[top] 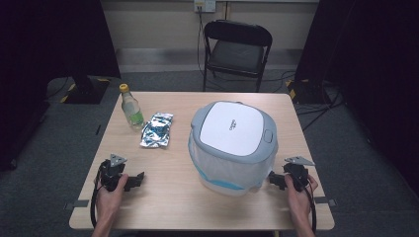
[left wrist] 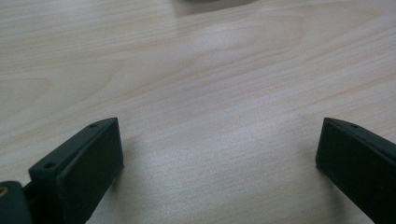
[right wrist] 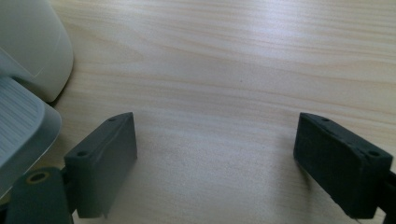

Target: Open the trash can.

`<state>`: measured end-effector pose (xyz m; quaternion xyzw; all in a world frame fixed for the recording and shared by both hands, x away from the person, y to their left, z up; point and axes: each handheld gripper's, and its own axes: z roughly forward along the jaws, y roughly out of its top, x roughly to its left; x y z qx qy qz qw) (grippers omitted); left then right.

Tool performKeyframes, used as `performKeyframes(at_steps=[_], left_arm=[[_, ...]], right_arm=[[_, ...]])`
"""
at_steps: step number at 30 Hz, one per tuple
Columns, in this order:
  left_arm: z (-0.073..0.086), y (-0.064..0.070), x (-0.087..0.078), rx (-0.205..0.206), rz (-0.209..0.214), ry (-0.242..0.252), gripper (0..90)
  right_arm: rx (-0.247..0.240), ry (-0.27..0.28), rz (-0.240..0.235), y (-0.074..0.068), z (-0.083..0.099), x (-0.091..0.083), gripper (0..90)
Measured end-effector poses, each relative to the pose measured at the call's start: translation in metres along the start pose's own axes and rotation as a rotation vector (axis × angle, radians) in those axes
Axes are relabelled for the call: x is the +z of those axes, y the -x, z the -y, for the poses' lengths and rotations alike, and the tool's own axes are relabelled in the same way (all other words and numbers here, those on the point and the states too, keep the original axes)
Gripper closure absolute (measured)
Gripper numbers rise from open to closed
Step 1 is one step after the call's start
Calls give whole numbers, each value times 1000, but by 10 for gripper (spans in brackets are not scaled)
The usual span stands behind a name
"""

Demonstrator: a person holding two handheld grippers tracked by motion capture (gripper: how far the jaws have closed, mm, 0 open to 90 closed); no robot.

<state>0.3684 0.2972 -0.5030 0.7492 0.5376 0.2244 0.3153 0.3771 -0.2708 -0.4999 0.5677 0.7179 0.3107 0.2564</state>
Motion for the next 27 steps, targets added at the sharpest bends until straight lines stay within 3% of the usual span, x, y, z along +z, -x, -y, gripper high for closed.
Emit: performKeyframes(at_steps=[7, 9, 11, 13, 16, 18, 19, 20, 23, 27], left_arm=[[1, 1, -2, 8, 13, 15, 40], [2, 3, -5, 8, 19, 31, 165], [2, 6, -8, 21, 31, 47, 200], [1, 10, -11, 32, 57, 74, 149], [-3, 20, -16, 65, 70, 93, 157], [-7, 32, -21, 48, 122, 130, 158], [-7, 32, -21, 48, 122, 130, 158], [-8, 36, -21, 58, 151, 138, 159], [-13, 54, -22, 81, 221, 151, 159], [-23, 81, -25, 133, 277, 153, 165]], right_arm=[[2, 0, 3, -1, 0, 0, 125], [-2, -1, -1, -2, 0, -1, 125], [-6, -1, -6, -3, 0, -1, 133], [-18, -5, -17, -4, 0, -2, 149], [-28, -8, -36, -5, -5, -5, 156], [-27, 25, -57, -7, -12, -12, 167], [-27, 25, -57, -7, -12, -12, 167], [-40, 55, -75, -9, -16, -16, 166], [-48, 69, -88, -10, -21, -17, 167], [-55, 93, -126, -14, -26, -18, 169]])
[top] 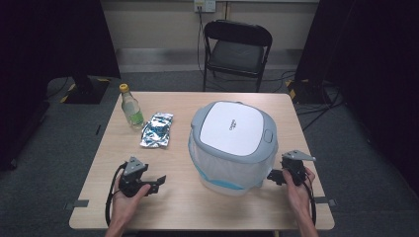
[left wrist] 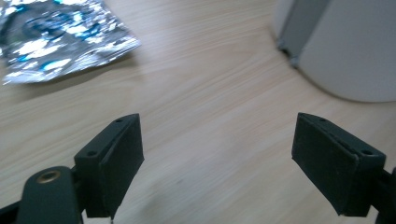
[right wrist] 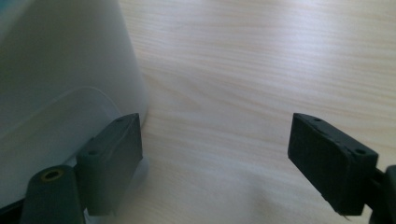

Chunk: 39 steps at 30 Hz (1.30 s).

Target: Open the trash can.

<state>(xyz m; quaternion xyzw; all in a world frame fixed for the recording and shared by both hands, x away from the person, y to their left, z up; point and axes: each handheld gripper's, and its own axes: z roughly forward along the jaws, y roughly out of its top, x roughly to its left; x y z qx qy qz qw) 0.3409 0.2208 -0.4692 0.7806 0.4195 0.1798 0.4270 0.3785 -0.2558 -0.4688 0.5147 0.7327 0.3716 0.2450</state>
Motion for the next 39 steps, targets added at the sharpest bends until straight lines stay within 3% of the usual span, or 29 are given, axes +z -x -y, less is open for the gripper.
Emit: performKeyframes(at_steps=[3, 5, 6, 8, 11, 16, 18, 19, 22, 23, 27, 32, 35, 39], left_arm=[[-8, 16, 8, 45, 42, -5, 175], [-12, 27, 14, 48, 78, 9, 183], [-16, 36, 19, 53, 100, 14, 183], [-18, 40, 21, 60, 112, 19, 182], [-23, 48, 23, 70, 116, 41, 201], [-31, 56, 27, 72, 167, 54, 205], [-34, 61, 28, 96, 163, 43, 205], [-34, 65, 27, 120, 145, 39, 206], [-34, 65, 27, 114, 145, 36, 205], [-34, 64, 26, 87, 163, 47, 205], [-35, 64, 23, 95, 134, 56, 205], [-35, 57, 22, 78, 112, 27, 159], [-33, 50, 21, 27, 105, 14, 168], [-33, 50, 23, 37, 98, -2, 159]], right_arm=[[-8, 7, -5, -1, -2, 2, 171], [-7, 26, -14, -1, -4, 3, 175], [10, 45, -41, -4, -6, 4, 176], [24, 48, -57, -5, -6, 5, 225], [-5, 62, -27, -9, -7, 6, 252], [-18, 68, -45, -10, -7, 5, 337], [-22, 68, -50, -11, -7, 4, 368], [-9, 65, -58, -13, -7, 3, 427], [12, 62, -72, -14, -6, 3, 434], [14, 60, -80, -17, -6, 2, 435], [-2, 57, -98, -22, -7, 2, 430], [-39, 56, -125, -36, -8, 5, 413], [-54, 54, -130, -44, -10, 6, 446], [-43, 55, -157, -52, -11, 8, 446]])
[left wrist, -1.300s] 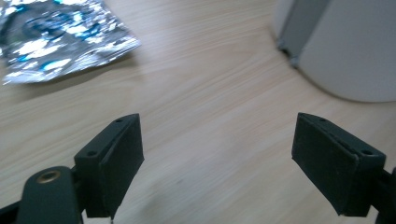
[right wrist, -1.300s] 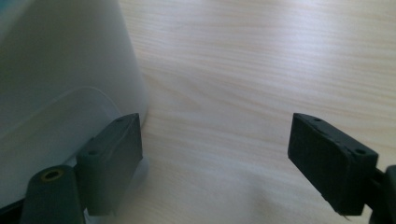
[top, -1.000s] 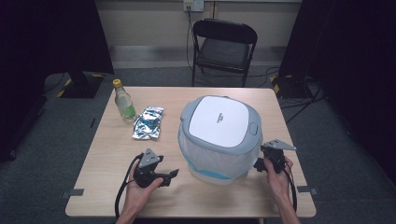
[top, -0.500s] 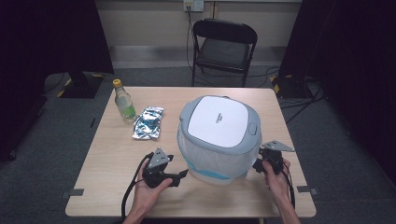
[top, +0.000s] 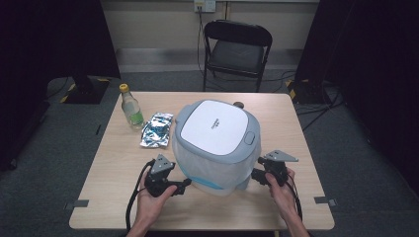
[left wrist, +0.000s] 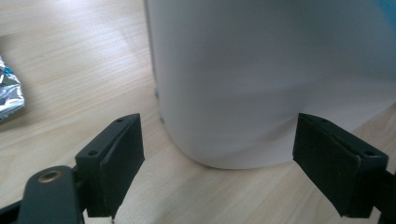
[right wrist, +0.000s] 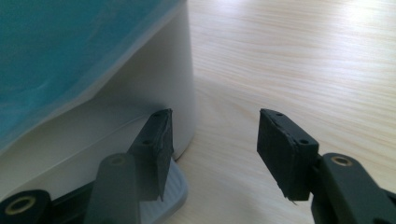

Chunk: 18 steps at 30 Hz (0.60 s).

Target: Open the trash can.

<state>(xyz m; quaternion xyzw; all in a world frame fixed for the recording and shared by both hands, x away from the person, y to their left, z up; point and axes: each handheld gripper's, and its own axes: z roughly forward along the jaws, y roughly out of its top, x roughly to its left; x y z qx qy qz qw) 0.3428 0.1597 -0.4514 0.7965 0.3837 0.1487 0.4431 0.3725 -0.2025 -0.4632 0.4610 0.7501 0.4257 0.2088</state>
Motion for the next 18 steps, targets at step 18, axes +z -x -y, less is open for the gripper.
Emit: performKeyframes(at_steps=[18], left_arm=[[-1, -22, 4, -80, -42, 13, 191]], right_arm=[[29, 146, 63, 25, -39, 9, 215]])
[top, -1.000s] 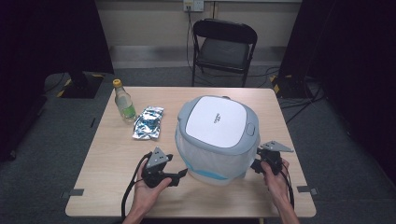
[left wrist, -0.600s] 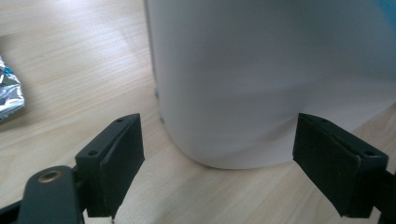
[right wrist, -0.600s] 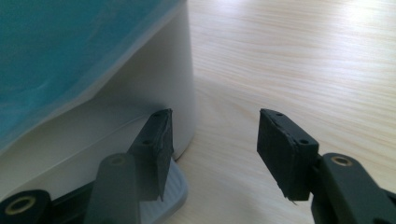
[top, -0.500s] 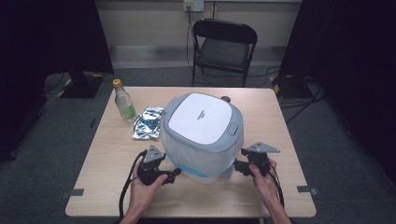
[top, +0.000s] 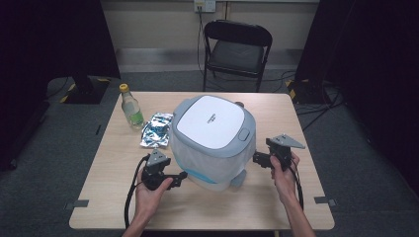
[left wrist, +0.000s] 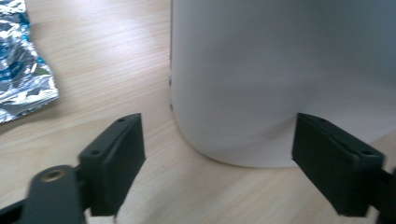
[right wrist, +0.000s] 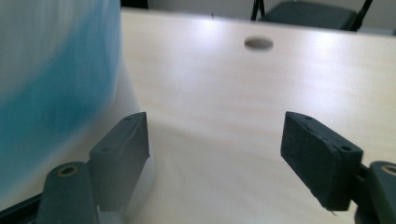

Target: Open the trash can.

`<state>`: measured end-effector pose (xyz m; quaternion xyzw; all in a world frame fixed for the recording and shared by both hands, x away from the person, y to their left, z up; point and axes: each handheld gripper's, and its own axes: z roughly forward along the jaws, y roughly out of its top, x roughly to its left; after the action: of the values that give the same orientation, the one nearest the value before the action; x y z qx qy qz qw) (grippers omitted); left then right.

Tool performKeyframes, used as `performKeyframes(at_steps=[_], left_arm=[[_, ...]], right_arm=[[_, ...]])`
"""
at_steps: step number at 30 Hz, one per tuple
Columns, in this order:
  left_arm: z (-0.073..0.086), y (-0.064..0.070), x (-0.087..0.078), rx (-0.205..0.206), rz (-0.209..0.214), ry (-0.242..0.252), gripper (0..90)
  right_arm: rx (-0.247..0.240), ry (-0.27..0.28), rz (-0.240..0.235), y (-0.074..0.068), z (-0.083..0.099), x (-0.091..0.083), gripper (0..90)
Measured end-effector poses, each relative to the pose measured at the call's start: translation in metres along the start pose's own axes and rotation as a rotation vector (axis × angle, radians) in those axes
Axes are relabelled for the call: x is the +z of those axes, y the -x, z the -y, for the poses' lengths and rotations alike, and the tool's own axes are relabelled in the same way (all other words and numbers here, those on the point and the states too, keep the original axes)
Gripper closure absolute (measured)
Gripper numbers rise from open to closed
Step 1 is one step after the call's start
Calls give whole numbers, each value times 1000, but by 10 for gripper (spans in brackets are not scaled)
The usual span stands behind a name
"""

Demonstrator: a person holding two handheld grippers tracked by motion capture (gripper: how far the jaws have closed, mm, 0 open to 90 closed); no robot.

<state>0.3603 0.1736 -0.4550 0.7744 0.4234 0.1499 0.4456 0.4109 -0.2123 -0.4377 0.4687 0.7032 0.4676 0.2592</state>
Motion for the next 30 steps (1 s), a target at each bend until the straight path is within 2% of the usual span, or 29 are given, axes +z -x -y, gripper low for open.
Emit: performKeyframes(at_steps=[1, 3, 5, 6, 9, 11, 13, 15, 16, 18, 19, 20, 21, 23, 24, 26, 30], left_arm=[[0, -1, 0, 1, -9, 1, 191], [1, -2, 0, -1, -11, 10, 222], [0, -5, 1, -6, -1, 9, 199], [0, -5, 1, -6, -1, 9, 197], [0, -8, 3, 0, 2, 5, 177], [-1, -9, 4, -2, -8, -4, 186], [-1, -10, 5, 12, -26, -14, 185], [-3, -13, 5, 13, -38, -23, 185], [-3, -14, 6, 0, -39, -17, 187], [-4, -18, 5, 10, -51, -20, 203], [-5, -20, 6, -5, -51, -17, 203], [-6, -22, 6, -13, -64, -17, 215], [-7, -24, 7, -18, -66, -15, 256], [-10, -26, 9, -18, -79, -20, 259], [-11, -27, 9, -26, -83, -13, 263], [-12, -29, 10, -33, -81, -4, 281], [-17, -32, 11, 2, -92, -17, 295]], right_arm=[[0, 0, 0, 0, 0, 0, 215], [-36, -12, -21, -4, -2, 5, 220], [-56, -12, -22, -9, 0, 8, 331], [-56, -12, -22, -9, 0, 8, 331], [-55, -10, -37, -13, 2, 5, 435], [-50, -13, -33, -16, 3, 3, 463], [-49, -9, -38, -18, 5, 0, 479], [-48, -10, -45, -20, 7, -2, 479], [-50, -11, -51, -20, 8, -3, 480], [-52, -15, -60, -23, 10, -5, 479], [-60, -21, -62, -24, 10, -5, 464], [-75, -25, -67, -25, 10, -5, 401], [-96, -40, -57, -22, 10, -4, 288], [-90, -47, -62, -20, 9, -3, 256], [-90, -51, -59, -18, 8, -1, 246], [-119, -68, -3, -14, 5, 8, 256], [-105, -50, 4, -9, -2, 14, 253]])
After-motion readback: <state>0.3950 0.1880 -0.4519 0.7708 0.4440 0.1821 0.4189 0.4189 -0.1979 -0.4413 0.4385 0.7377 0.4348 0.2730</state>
